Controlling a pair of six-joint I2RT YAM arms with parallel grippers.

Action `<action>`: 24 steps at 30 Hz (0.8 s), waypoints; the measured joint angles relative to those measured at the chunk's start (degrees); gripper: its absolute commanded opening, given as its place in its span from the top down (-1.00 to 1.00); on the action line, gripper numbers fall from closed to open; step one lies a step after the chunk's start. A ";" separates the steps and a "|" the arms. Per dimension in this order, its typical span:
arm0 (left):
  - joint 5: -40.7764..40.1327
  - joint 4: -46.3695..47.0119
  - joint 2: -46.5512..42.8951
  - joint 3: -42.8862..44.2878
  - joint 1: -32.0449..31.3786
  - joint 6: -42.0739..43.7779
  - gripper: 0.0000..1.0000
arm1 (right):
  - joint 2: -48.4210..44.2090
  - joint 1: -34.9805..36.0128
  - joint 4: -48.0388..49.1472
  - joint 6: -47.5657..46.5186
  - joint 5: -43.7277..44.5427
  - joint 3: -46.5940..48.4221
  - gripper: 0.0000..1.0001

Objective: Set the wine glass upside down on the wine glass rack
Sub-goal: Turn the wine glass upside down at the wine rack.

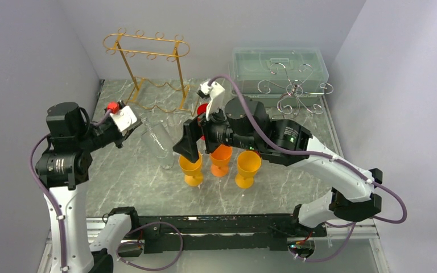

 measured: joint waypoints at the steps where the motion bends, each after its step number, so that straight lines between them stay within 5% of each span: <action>1: 0.46 0.33 -0.39 -0.02 0.00 0.72 1.00 | 0.39 -0.04 -0.33 -0.26 -0.66 1.38 -1.00; 7: 3.13 2.32 -2.49 -0.02 -0.02 5.97 1.00 | 7.06 -0.04 0.15 -1.25 -5.22 10.47 -1.00; 17: 3.15 3.21 -4.74 -0.37 -0.02 11.41 1.00 | 14.51 -0.04 2.29 -1.20 -11.04 9.86 -0.99; 20: 3.26 4.07 -5.66 -0.74 -0.02 12.15 1.00 | 14.49 -0.04 4.37 -1.07 -11.69 8.07 -0.76; 24: 3.78 5.16 -6.69 -1.95 -0.02 13.22 1.00 | 14.40 -0.04 7.30 -0.72 -12.15 4.87 -0.20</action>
